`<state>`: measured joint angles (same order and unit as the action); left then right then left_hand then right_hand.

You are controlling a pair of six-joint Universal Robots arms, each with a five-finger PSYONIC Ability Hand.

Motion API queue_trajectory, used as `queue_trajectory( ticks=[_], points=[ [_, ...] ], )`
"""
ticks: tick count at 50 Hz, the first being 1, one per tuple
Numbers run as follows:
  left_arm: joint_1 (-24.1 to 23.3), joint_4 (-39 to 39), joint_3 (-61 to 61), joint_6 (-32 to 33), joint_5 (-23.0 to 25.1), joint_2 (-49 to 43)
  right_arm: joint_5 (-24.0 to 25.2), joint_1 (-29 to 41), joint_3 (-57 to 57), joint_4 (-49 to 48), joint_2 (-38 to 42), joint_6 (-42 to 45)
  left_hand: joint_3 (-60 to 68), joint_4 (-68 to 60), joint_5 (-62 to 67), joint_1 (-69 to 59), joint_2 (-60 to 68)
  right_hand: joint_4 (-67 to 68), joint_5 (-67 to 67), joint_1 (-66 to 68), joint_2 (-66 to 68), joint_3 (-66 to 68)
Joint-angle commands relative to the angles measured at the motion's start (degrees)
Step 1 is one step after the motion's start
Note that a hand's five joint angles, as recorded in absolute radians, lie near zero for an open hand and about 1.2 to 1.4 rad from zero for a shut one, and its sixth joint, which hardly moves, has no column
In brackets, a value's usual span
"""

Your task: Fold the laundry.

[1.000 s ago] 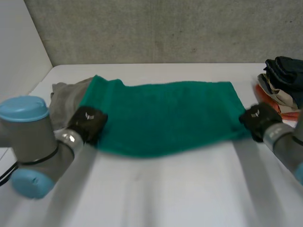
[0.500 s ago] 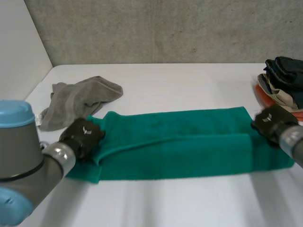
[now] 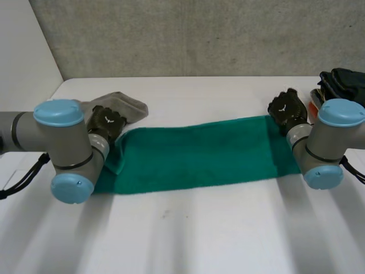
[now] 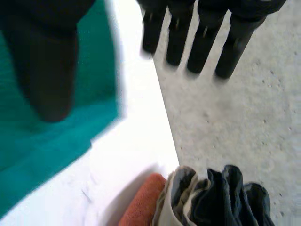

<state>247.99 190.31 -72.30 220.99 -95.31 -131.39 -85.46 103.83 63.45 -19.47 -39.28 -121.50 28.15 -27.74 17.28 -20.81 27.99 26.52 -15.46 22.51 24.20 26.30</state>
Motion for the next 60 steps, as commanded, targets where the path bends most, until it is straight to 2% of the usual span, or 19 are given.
queue_trajectory(
  ticks=[1,5,11,16,23,28,33,38,40,42,43,46,51,56,60],
  points=[
    [-1.90,0.77,2.87,-1.09,2.32,0.25,-5.69,0.58,-1.31,-0.57,-0.18,-2.42,-18.15,17.74,-17.28,10.81,-17.99,-16.52,15.46,-12.51,-14.20,-16.30],
    [-1.90,0.68,1.81,-1.26,2.23,3.23,-5.51,0.24,2.10,-0.39,-4.99,-6.54,-18.15,17.74,-17.28,10.81,-17.99,-16.52,15.46,-12.51,-14.20,-16.30],
    [-0.76,-0.02,-6.00,-1.70,2.67,14.30,-2.89,-0.64,10.18,2.76,-15.19,-13.31,-18.15,17.74,-17.28,10.81,-17.99,-16.52,15.46,-12.51,-14.20,-16.30],
    [0.20,0.07,-16.53,-1.79,6.70,20.37,0.81,-2.66,15.82,9.35,-20.13,-14.29,-18.15,17.74,-17.28,10.81,-17.99,-16.52,15.46,-12.51,-14.20,-16.30],
    [5.39,1.21,-22.27,-1.79,14.00,19.42,4.85,-5.13,23.11,14.46,-22.94,-14.55,-17.43,17.02,-16.56,10.09,-17.27,-16.52,15.46,-12.51,-14.20,-16.30],
    [7.76,3.75,-19.03,-1.79,16.64,11.17,5.30,-5.65,25.50,14.20,-23.12,-14.47,-14.75,14.33,-13.87,7.40,-14.59,-16.52,15.46,-12.51,-14.20,-16.30],
    [8.47,4.11,-13.14,-2.14,16.47,4.31,5.21,-5.57,25.93,14.20,-23.12,-14.47,-13.06,12.65,-12.19,5.72,-12.90,-16.52,15.46,-12.51,-14.20,-16.30],
    [9.08,4.72,-5.15,-2.23,15.94,-0.71,5.04,-5.57,26.46,13.67,-23.12,-14.55,-5.17,4.75,-4.29,-2.18,-5.01,-16.52,15.46,-12.51,-14.20,-16.30],
    [10.14,5.77,-0.31,-2.49,13.93,-2.29,4.86,-5.57,26.73,12.97,-23.12,-14.55,4.57,-4.98,5.44,-11.91,4.73,-16.52,15.46,-12.51,-14.20,-16.30],
    [11.19,6.39,2.15,-3.28,11.04,-2.82,4.68,-5.65,27.34,11.39,-23.12,-14.73,6.46,-6.87,7.33,-13.80,6.62,-16.52,15.46,-12.51,-14.20,-16.30],
    [11.37,6.48,3.73,-4.59,8.06,-2.91,4.68,-5.65,27.60,10.86,-23.30,-14.73,5.12,-5.54,6.00,-12.47,5.28,-16.52,15.46,-12.51,-14.20,-16.30],
    [11.20,6.22,3.66,-6.79,6.01,-2.21,4.51,-5.92,27.87,10.59,-23.65,-14.82,-0.25,-0.16,0.62,-7.09,-0.09,-16.52,15.46,-12.51,-14.20,-16.30],
    [6.82,6.13,-0.28,-9.26,6.27,2.78,4.77,-6.79,28.05,10.68,-24.09,-14.91,-7.66,7.25,-6.79,0.32,-7.50,-16.52,15.46,-12.51,-14.20,-16.30],
    [5.04,7.01,-8.37,-9.00,6.45,7.28,4.95,-9.25,27.87,10.94,-24.09,-14.56,-8.18,7.77,-7.31,0.84,-8.02,-16.45,15.39,-12.44,-14.12,-16.23],
    [4.52,7.10,-12.51,-9.26,6.54,11.32,5.12,-11.01,26.99,12.43,-24.09,-14.11,-8.18,7.77,-7.31,0.84,-8.02,-9.90,8.84,-5.89,-7.57,-9.67]
  ],
)
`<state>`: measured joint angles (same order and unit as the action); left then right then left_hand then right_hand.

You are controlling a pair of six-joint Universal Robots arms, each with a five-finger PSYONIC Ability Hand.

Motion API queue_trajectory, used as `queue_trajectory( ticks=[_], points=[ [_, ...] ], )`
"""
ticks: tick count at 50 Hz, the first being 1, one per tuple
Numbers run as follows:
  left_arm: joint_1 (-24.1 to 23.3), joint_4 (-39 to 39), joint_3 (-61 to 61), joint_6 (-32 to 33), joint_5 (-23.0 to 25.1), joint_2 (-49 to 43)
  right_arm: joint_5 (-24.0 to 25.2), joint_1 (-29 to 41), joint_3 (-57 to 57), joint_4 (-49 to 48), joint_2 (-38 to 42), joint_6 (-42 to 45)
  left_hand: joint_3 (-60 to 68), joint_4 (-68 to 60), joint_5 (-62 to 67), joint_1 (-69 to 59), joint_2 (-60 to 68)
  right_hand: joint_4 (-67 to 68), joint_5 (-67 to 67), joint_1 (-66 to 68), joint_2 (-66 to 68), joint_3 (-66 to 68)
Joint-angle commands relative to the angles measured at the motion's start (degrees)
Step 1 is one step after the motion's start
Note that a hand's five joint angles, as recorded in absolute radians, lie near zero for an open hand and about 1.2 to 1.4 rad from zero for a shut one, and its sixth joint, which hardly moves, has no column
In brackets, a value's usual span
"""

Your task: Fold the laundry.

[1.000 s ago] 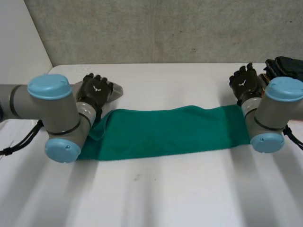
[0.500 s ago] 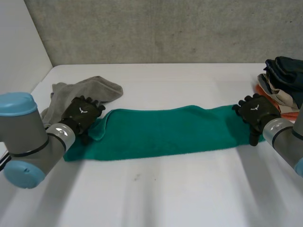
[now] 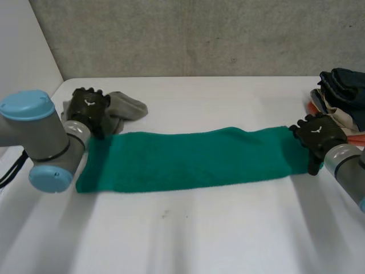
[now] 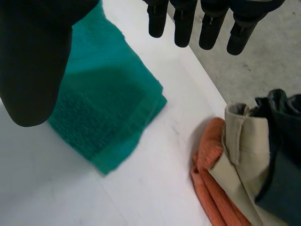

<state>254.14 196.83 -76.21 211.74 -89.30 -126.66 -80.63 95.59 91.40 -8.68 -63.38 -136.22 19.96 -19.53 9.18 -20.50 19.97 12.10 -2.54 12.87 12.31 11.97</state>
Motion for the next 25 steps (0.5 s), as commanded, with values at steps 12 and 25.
queue_trajectory(
  ticks=[12,25],
  points=[
    [-3.65,1.71,-15.20,-2.03,2.82,13.55,10.93,-7.35,-4.48,8.51,4.23,-0.19,0.01,-0.44,0.79,0.53,0.00,17.82,-17.39,17.05,17.62,17.96],
    [-4.88,1.80,-15.81,-2.91,3.44,13.37,15.06,-7.26,-8.78,5.79,11.96,-0.19,0.01,-0.44,0.79,0.53,0.00,35.11,-34.67,34.34,34.90,35.24]
  ],
)
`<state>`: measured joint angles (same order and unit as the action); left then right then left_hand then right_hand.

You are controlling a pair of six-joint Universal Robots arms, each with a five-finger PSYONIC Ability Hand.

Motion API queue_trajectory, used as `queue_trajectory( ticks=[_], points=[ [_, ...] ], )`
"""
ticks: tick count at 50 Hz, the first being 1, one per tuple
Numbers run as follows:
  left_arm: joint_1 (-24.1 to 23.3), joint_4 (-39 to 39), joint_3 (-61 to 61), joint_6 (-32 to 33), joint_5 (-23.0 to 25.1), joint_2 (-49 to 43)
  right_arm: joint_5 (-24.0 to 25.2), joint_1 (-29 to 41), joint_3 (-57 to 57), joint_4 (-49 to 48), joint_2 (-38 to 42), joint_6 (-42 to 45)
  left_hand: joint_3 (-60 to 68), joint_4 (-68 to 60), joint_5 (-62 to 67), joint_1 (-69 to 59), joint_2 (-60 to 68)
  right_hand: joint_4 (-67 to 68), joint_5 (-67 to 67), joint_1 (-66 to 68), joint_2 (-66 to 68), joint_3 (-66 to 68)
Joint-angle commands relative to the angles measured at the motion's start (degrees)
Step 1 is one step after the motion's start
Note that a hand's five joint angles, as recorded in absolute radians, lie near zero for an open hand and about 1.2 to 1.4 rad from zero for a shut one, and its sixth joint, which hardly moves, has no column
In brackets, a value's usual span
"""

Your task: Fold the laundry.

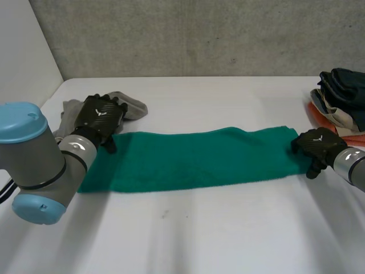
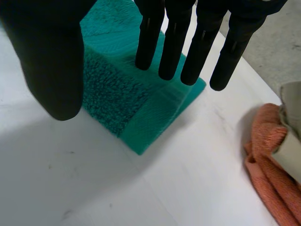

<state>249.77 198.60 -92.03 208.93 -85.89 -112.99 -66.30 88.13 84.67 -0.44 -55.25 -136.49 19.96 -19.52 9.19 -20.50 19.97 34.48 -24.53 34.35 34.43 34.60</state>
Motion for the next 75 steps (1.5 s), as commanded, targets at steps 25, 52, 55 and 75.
queue_trajectory(
  ticks=[25,52,55,75],
  points=[
    [0.01,1.00,-5.35,-0.19,0.02,8.57,-12.36,-10.01,4.02,-8.52,-9.60,19.08,0.01,-0.45,0.78,0.53,0.00,45.52,-45.47,45.65,45.57,45.40],
    [-0.87,1.18,-8.17,-5.20,0.02,13.58,1.73,40.01,5.07,-26.11,1.20,19.43,-2.51,2.07,-1.74,3.05,-2.52,-5.03,5.07,-4.89,-4.98,-5.15],
    [-1.30,1.26,-7.56,-5.20,0.10,13.58,-4.52,39.67,6.21,-25.67,-0.81,15.83,-2.51,2.07,-1.74,3.06,-2.52,-24.48,24.53,-24.35,-24.43,-24.60],
    [-8.34,2.06,-5.27,-5.20,0.02,10.07,-10.76,15.85,18.52,-9.85,-10.32,-3.09,-3.18,2.74,-2.42,3.73,-3.19,18.81,-18.76,18.94,18.86,18.69]
  ],
)
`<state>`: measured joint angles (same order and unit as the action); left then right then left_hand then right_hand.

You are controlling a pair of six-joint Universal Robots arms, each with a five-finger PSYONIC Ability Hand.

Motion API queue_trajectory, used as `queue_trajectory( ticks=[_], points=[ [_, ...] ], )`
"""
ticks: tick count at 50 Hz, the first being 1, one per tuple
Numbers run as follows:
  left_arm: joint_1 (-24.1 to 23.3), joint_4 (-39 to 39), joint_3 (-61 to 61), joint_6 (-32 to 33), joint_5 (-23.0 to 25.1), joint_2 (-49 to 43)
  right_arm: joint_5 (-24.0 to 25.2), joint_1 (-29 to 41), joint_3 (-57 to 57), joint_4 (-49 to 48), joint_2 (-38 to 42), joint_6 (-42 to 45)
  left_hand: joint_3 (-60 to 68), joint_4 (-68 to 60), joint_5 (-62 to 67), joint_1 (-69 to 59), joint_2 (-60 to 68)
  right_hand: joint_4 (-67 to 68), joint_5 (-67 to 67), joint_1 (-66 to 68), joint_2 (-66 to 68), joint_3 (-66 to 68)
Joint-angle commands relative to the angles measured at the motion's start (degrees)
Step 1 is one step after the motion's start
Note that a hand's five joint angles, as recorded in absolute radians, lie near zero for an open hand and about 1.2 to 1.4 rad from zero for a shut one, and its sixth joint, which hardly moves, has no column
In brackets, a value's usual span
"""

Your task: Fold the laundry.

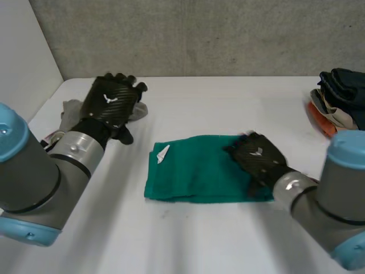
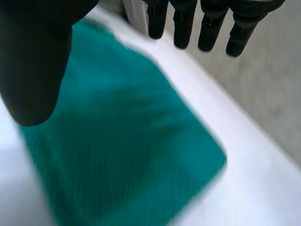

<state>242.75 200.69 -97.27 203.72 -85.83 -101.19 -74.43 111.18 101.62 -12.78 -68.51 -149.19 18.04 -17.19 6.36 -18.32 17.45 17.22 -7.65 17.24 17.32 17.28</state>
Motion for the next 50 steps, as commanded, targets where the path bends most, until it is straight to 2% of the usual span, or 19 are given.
queue_trajectory(
  ticks=[1,2,6,10,14,18,23,25,30,31,33,34,37,39,43,48,50],
  points=[
    [-1.32,-0.04,-0.02,0.01,-0.04,-1.73,-2.91,-7.47,1.30,2.32,3.38,10.23,-1.27,0.41,0.42,1.55,-0.68,51.25,-50.82,51.22,51.15,51.19],
    [-1.32,-0.04,-0.02,0.01,-0.04,-1.73,-2.92,-7.56,1.12,2.14,3.74,10.50,-1.27,0.41,0.42,1.55,-0.68,62.56,-62.13,62.53,62.46,62.50],
    [-1.32,-0.04,-0.37,0.01,-0.04,-1.55,-3.97,-7.65,-1.68,1.09,4.09,10.24,-1.43,0.58,0.25,1.72,-0.84,62.78,-62.35,62.76,62.68,62.72],
    [-1.06,-0.13,-0.81,0.01,-0.04,-0.93,-7.31,-5.90,-4.15,-3.47,3.39,9.18,-1.43,0.58,0.25,1.72,-0.84,62.78,-62.35,62.76,62.68,62.72],
    [-0.88,-0.21,-0.90,0.10,-0.22,-0.23,-7.05,0.86,-6.00,-8.13,0.67,8.74,-1.43,0.58,0.25,1.72,-0.84,62.78,-62.35,62.76,62.68,62.72],
    [-0.79,-0.21,-0.90,0.01,-0.48,0.73,-2.05,7.90,-6.35,-13.58,0.40,8.92,-1.43,0.58,0.25,1.72,-0.84,62.78,-62.35,62.76,62.68,62.72],
    [-0.79,-0.48,-1.34,-0.08,-0.48,1.61,10.58,14.84,-6.00,-16.76,4.07,9.44,-1.43,0.58,0.25,1.72,-0.84,62.78,-62.35,62.76,62.68,62.72],
    [-0.79,-0.30,-1.43,-0.08,-0.57,1.70,13.07,16.08,-6.26,-16.06,6.72,9.53,-1.60,0.75,0.08,1.88,-1.01,62.78,-62.35,62.76,62.68,62.72],
    [-0.97,-0.13,-0.90,-1.48,-0.74,1.53,12.56,16.79,-9.33,-10.52,10.95,8.39,-1.77,0.92,-0.09,2.05,-1.18,62.78,-62.35,62.76,62.68,62.72],
    [-1.14,-0.13,-0.64,-2.09,-0.74,1.53,12.12,16.70,-10.21,-8.43,10.60,7.35,-1.94,1.09,-0.25,2.22,-1.35,43.52,-43.09,43.50,43.42,43.46],
    [-1.06,-0.04,0.32,-4.55,-0.83,1.09,11.59,16.79,-10.83,-7.53,10.24,5.06,-1.77,0.92,-0.09,2.05,-1.18,13.53,-13.09,13.50,13.43,13.46],
    [-1.14,-0.04,0.94,-5.60,-0.83,0.91,11.06,16.18,-11.35,-7.61,9.98,1.40,-1.77,0.92,-0.09,2.05,-1.18,-4.43,4.86,-4.46,-4.53,-4.49],
    [-1.58,-0.04,3.75,-9.30,-1.36,-0.75,9.48,12.67,-11.97,-7.88,8.41,-6.17,-1.60,0.75,0.08,1.89,-1.01,-7.22,7.65,-7.24,-7.32,-7.28],
    [-2.54,-0.13,5.42,-10.79,-1.97,-2.51,6.50,8.01,-13.11,-7.00,5.42,-15.92,-1.60,0.75,0.08,1.89,-1.01,-7.22,7.65,-7.24,-7.32,-7.28],
    [-7.20,-1.00,11.04,-13.08,-3.99,-8.13,1.49,4.40,-14.17,-1.48,2.42,-28.59,-1.60,0.75,0.08,1.89,-1.01,-7.22,7.65,-7.24,-7.32,-7.28],
    [-13.87,-5.65,18.41,-13.35,-8.55,-17.17,0.51,4.13,-20.31,9.86,5.66,-29.85,-1.60,0.75,0.08,1.89,-1.01,-7.22,7.65,-7.24,-7.32,-7.28],
    [-14.67,-7.85,20.53,-13.43,-9.96,-20.17,0.60,4.22,-23.82,14.16,8.90,-27.84,-1.60,0.75,0.08,1.89,-1.01,-7.22,7.65,-7.24,-7.32,-7.28]
  ],
)
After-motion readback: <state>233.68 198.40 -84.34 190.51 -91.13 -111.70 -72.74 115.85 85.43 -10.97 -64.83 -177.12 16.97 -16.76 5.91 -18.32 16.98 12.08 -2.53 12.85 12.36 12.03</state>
